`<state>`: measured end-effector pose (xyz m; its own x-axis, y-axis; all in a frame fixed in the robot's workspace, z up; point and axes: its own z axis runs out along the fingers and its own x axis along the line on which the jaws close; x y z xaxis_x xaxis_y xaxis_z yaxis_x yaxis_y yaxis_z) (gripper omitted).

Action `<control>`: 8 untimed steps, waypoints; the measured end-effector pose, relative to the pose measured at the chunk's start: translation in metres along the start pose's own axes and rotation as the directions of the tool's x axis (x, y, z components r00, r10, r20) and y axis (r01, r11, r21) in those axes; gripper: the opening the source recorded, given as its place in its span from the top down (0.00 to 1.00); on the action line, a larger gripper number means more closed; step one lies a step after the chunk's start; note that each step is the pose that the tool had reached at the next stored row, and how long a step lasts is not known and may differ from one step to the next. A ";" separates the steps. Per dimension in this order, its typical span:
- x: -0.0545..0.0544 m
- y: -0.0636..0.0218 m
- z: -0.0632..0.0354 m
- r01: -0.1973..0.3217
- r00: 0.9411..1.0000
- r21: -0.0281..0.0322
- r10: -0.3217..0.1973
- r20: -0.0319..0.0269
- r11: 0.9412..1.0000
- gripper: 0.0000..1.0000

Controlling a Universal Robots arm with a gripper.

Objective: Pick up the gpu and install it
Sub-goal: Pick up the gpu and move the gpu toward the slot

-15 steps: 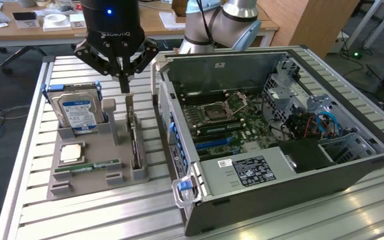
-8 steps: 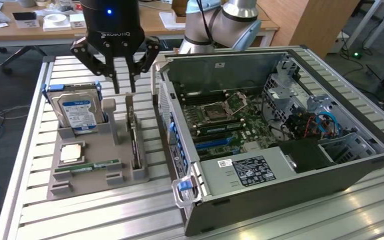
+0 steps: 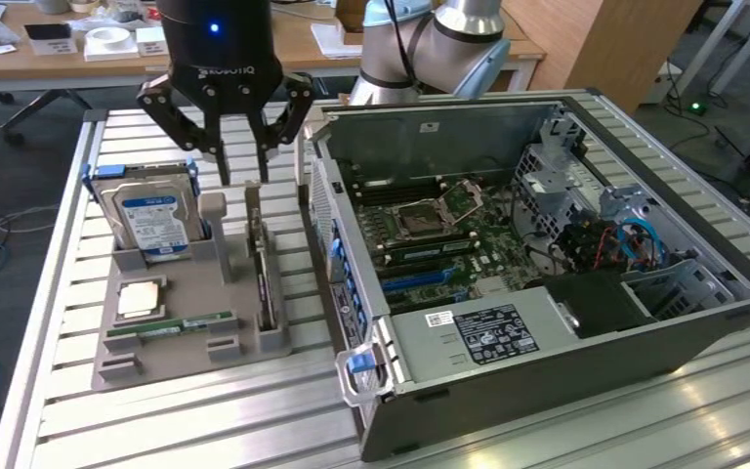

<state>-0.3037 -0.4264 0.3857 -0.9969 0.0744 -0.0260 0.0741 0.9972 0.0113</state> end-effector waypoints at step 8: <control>0.000 -0.0001 0.0144 0.000 1.000 0.000 0.000 0.000 1.000 0.58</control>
<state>-0.3037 -0.4264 0.3713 -0.9969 0.0744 -0.0260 0.0742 0.9972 0.0114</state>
